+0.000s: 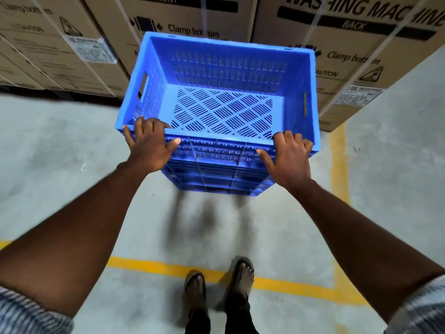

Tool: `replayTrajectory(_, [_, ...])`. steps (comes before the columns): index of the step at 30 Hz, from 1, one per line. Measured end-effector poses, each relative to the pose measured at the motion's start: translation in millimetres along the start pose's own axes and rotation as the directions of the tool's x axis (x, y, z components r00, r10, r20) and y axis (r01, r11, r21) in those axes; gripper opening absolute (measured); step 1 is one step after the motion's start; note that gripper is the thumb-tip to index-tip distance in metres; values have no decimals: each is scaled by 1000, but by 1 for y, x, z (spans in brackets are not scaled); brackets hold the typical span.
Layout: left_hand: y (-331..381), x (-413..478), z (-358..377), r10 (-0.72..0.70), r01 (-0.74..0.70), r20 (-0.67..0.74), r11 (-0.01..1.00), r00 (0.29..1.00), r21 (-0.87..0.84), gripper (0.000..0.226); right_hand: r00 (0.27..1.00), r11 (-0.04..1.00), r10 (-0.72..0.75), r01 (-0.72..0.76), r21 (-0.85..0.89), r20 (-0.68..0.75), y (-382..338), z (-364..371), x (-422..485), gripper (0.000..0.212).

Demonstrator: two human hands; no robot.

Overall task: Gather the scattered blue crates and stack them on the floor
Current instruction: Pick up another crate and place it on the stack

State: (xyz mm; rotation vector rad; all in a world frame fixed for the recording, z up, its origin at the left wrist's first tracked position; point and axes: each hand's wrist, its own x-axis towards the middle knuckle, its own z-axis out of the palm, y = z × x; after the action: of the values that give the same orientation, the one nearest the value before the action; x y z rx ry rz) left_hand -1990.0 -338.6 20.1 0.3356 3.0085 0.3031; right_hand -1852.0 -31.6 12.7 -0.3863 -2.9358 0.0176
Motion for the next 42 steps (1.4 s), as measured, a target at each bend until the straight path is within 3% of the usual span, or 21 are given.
replayTrajectory(10, [-5,-12,-2,28,-28,9,999,1000,-29,43,995,997,73,-73,12,64,-3,-3,1,41])
replayTrajectory(17, [-16,-18,-13,97,-95,82,995,992,-34,60,991,997,75,-78,24,114,-7,-10,-6,45])
replayTrajectory(21, [-17,-27,-13,140,-138,60,990,988,-30,74,989,993,117,-115,-32,86,-20,-7,-36,76])
replayTrajectory(24, [-21,-49,-10,175,-173,34,982,984,-73,76,976,989,144,-138,-45,162,-42,-13,-62,90])
replayTrajectory(30, [-27,-107,-5,190,-146,172,960,967,-238,76,918,986,49,-107,125,394,-76,-31,-110,74])
replayTrajectory(36, [-12,-168,-22,196,-105,292,949,936,-298,71,885,958,95,-207,201,456,-106,-65,-159,70])
replayTrajectory(42, [9,-215,-49,257,-160,354,947,899,-280,69,895,915,188,-310,258,405,-121,-108,-199,62])
